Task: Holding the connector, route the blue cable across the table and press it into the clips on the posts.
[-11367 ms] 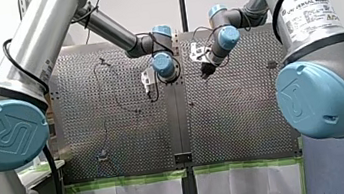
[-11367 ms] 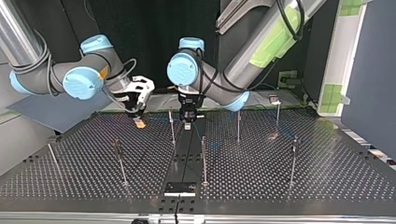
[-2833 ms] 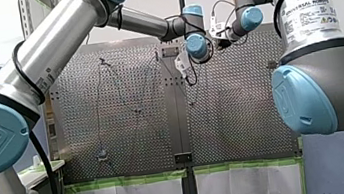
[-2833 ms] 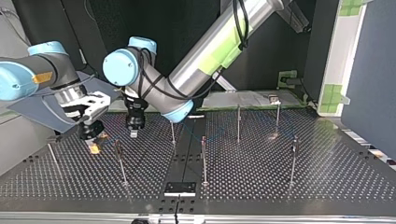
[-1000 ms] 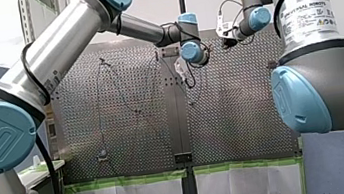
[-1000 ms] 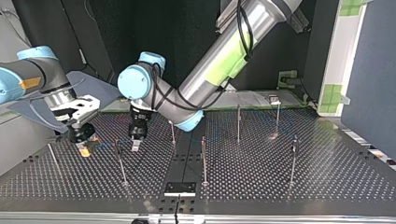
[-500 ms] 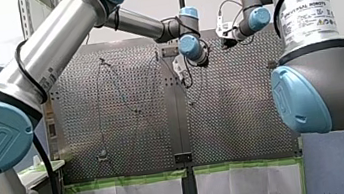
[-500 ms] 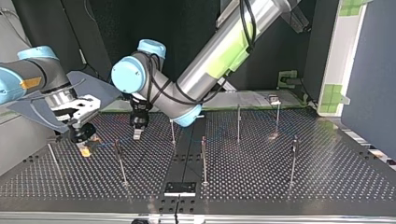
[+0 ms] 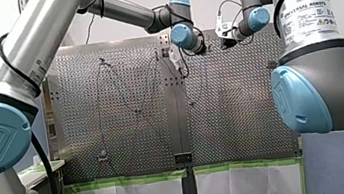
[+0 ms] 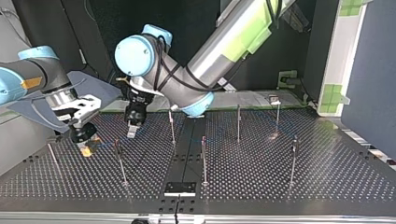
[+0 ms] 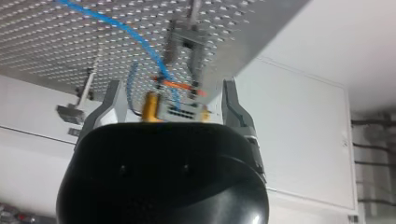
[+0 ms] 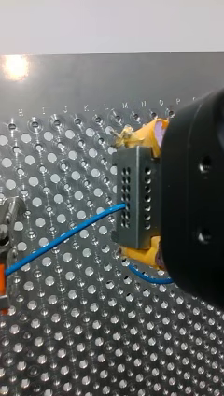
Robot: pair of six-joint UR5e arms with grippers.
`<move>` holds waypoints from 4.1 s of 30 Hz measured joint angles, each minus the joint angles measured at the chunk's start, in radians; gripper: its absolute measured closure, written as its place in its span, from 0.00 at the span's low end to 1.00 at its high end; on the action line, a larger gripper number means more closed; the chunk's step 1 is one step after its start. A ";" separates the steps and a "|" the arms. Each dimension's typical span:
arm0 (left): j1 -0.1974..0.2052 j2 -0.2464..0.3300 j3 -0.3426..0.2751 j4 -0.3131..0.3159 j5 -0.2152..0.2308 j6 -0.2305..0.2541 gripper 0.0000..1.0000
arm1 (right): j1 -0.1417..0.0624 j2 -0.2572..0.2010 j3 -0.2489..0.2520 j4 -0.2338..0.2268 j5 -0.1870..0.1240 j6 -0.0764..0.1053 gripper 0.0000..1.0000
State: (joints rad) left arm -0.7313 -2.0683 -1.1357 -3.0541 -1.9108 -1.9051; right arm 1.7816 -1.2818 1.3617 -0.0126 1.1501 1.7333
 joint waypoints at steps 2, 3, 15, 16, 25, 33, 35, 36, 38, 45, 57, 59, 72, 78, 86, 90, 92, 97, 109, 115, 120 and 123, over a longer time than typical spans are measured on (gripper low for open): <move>0.004 0.017 -0.017 0.018 -0.011 0.010 0.00 | 0.000 0.000 0.000 0.000 0.000 0.000 1.00; 0.005 0.029 -0.029 0.029 -0.020 0.019 0.00 | 0.001 0.000 0.000 0.000 0.000 -0.001 1.00; 0.004 0.152 -0.151 0.152 -0.137 -0.012 0.00 | 0.008 0.000 0.000 0.001 0.001 -0.004 1.00; 0.003 0.162 -0.162 0.162 -0.146 -0.018 0.00 | 0.009 0.000 0.000 0.001 0.001 -0.004 1.00; -0.005 0.152 -0.256 0.256 -0.216 -0.076 0.00 | 0.013 0.000 0.000 0.000 0.003 -0.005 1.00; -0.008 0.075 -0.334 0.335 -0.275 -0.084 0.00 | 0.014 0.000 0.001 0.003 0.005 -0.007 1.00; -0.008 0.058 -0.352 0.352 -0.279 -0.083 0.00 | 0.015 0.000 0.000 0.002 0.007 -0.007 1.00; -0.008 0.051 -0.364 0.365 -0.280 -0.083 0.00 | 0.016 0.000 0.000 0.002 0.007 -0.007 1.00; -0.008 0.044 -0.382 0.382 -0.281 -0.083 0.00 | 0.016 0.000 0.001 0.002 0.008 -0.008 1.00; -0.004 0.039 -0.444 0.444 -0.282 -0.083 0.00 | 0.017 0.000 0.001 0.003 0.008 -0.008 1.00; 0.031 0.006 -0.552 0.552 -0.277 -0.083 0.00 | 0.018 0.001 0.001 0.001 0.010 -0.009 1.00; 0.048 0.004 -0.572 0.572 -0.278 -0.083 0.00 | 0.018 0.002 0.001 0.001 0.010 -0.009 1.00; 0.064 -0.011 -0.719 0.719 -0.279 -0.082 0.00 | 0.017 0.004 0.003 0.000 0.011 -0.009 1.00; 0.066 -0.061 -0.779 0.779 -0.278 -0.082 0.00 | 0.017 0.006 0.003 0.000 0.010 -0.008 1.00; 0.055 -0.107 -0.859 0.859 -0.279 -0.081 0.00 | 0.014 0.007 0.003 0.000 0.010 -0.008 1.00; 0.054 -0.109 -0.901 0.902 -0.280 -0.081 0.00 | 0.012 0.007 0.003 0.000 0.011 -0.008 1.00; 0.054 -0.110 -0.921 0.921 -0.280 -0.081 0.00 | 0.012 0.007 0.003 0.000 0.011 -0.008 1.00; 0.055 -0.110 -0.975 0.975 -0.281 -0.081 0.00 | 0.009 0.008 0.003 0.000 0.011 -0.008 1.00; 0.054 -0.110 -1.092 1.093 -0.281 -0.081 0.00 | 0.005 0.008 0.003 0.002 0.014 -0.008 1.00; 0.053 -0.110 -1.107 1.107 -0.282 -0.081 0.00 | 0.005 0.008 0.003 0.002 0.014 -0.009 1.00; 0.053 -0.110 -1.107 1.108 -0.282 -0.081 0.00 | 0.005 0.008 0.003 0.002 0.014 -0.009 1.00; 0.053 -0.110 -1.107 1.108 -0.282 -0.081 0.00 | 0.005 0.008 0.003 0.002 0.014 -0.009 1.00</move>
State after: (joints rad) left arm -0.6784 -2.1788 -2.2431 -1.9465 -2.1928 -1.9864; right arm 1.7864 -1.2741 1.3647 -0.0109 1.1644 1.7245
